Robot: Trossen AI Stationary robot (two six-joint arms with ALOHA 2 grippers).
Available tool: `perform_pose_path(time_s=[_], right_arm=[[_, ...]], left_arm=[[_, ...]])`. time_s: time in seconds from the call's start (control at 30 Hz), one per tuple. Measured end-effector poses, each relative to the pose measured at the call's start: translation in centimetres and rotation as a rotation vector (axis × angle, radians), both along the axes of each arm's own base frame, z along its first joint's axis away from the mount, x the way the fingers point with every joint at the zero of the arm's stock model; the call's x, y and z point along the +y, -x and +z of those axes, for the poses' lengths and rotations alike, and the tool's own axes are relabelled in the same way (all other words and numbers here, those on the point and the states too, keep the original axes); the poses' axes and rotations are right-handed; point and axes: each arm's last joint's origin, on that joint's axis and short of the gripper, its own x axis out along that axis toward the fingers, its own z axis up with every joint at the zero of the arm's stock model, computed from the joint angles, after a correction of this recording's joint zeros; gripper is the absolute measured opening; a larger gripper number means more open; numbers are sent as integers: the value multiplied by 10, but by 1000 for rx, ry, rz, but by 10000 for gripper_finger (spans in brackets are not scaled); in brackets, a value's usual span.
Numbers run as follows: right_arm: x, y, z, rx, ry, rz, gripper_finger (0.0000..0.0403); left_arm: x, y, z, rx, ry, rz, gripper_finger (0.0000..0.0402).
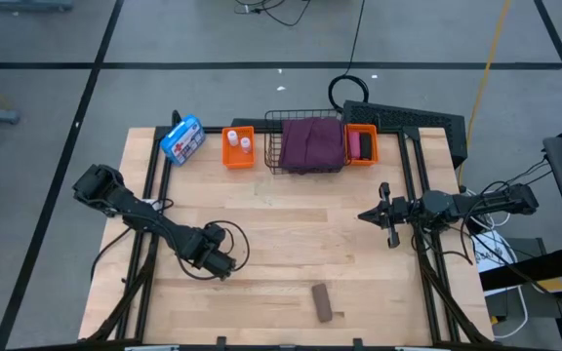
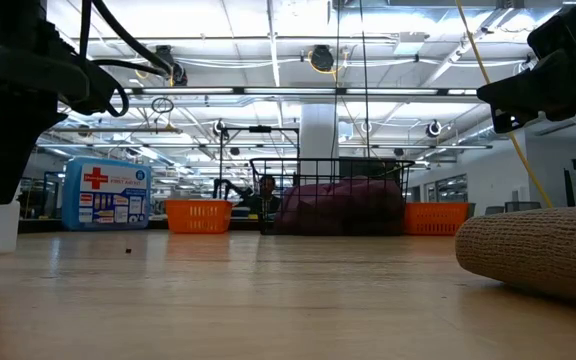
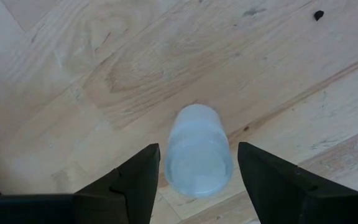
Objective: Pick & place medical supplies in basket/bin
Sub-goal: Put the white pill bottle into the left orange bin
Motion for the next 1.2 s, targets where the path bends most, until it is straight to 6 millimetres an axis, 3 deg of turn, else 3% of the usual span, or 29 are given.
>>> perform_pose_path(time_s=[1.2], right_arm=[[0,0,0,0,0,0,0]], left_arm=[[0,0,0,-9,-15,4,225]])
